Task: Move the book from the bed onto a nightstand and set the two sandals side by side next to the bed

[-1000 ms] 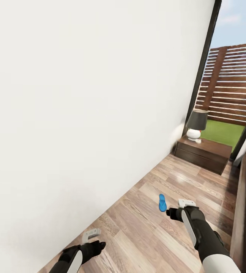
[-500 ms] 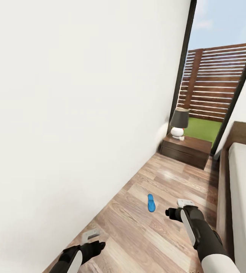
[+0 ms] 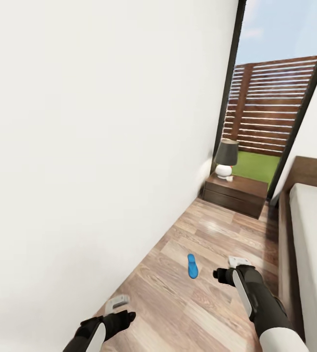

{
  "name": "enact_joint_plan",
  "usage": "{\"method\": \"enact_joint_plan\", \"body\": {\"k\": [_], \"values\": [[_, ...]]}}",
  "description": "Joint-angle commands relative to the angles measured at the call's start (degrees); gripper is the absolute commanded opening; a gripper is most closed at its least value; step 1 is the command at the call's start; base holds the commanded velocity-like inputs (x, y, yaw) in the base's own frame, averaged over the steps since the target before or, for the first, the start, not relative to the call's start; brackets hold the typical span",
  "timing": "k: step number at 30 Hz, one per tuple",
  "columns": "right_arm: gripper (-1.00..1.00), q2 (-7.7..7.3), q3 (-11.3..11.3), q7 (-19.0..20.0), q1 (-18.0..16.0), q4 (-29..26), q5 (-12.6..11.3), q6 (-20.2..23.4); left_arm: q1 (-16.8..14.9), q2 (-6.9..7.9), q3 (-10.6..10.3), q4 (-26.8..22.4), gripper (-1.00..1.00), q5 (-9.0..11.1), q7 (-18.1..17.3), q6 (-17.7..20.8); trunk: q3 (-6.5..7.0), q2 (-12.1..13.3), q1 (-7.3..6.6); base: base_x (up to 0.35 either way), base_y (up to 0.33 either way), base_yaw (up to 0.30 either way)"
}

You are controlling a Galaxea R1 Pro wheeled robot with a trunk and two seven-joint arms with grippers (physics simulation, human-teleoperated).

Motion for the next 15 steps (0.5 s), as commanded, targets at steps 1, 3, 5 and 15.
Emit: {"method": "enact_joint_plan", "body": {"k": [1, 3, 5, 15], "values": [[1.0, -0.01, 0.02, -0.23, -0.03, -0.06, -0.14, 0.27, -0.02, 0.03, -0.04, -0.08, 1.0, 0.38, 0.17, 0.26, -0.06, -0.03, 0.03, 0.291, 0.035, -0.009], [1.0, -0.02, 0.02, -0.22, -0.03, -0.06, -0.14, 0.27, -0.02, 0.04, -0.04, -0.08, 1.0, 0.38, 0.17, 0.26, -0.06, -0.03, 0.03, 0.297, 0.028, -0.008], [1.0, 0.0, 0.03, -0.23, -0.03, -0.06, -0.14, 0.28, -0.02, 0.06, -0.04, -0.08, 1.0, 0.38, 0.17, 0.26, -0.06, -0.03, 0.03, 0.305, 0.02, -0.005], [1.0, 0.09, -0.04, -0.43, -0.03, -0.06, -0.15, 0.25, -0.02, -0.09, -0.11, -0.08, 1.0, 0.24, 0.32, 0.33, 0.01, -0.03, 0.03, 0.321, -0.063, -0.054]]}}
